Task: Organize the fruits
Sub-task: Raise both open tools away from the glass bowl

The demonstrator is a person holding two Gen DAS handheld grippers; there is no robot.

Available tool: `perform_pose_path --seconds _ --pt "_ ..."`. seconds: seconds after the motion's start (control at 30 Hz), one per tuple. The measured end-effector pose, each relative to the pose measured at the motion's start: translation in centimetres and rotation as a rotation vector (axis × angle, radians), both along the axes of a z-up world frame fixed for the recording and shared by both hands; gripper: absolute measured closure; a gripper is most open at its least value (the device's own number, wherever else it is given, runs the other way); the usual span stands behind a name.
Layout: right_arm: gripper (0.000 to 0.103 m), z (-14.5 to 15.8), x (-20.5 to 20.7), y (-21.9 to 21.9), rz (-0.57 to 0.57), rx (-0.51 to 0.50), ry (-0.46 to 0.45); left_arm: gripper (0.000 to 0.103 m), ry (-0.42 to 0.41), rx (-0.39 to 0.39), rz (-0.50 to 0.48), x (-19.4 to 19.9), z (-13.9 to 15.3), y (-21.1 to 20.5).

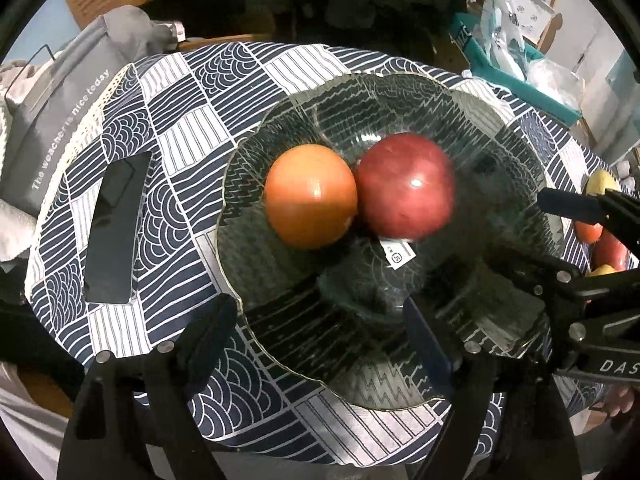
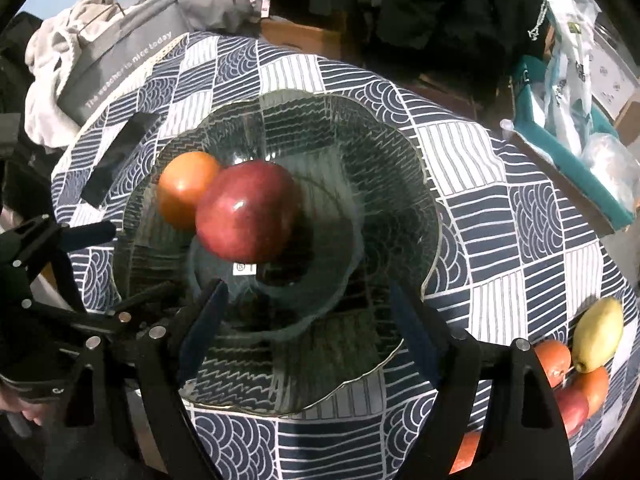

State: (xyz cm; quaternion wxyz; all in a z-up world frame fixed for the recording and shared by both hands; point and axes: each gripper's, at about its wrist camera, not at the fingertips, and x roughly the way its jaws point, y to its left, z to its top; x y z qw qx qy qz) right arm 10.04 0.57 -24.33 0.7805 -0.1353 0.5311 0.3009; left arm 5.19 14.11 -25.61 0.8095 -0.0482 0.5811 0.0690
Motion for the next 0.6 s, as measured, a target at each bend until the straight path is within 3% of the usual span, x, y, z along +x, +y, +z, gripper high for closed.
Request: perform_pose_path --seconds 0.27,0.6 --pt "0.021 2.0 -0.3 -1.4 -0.047 0.056 -0.052 0.017 -0.023 -0.005 -0.006 -0.2 1.2 -0.7" --pt "0.021 6.7 -0.9 -4.9 -0.162 0.076 -0.141 0.017 -0.11 -0.018 -0.051 -0.5 4.9 -3.2"
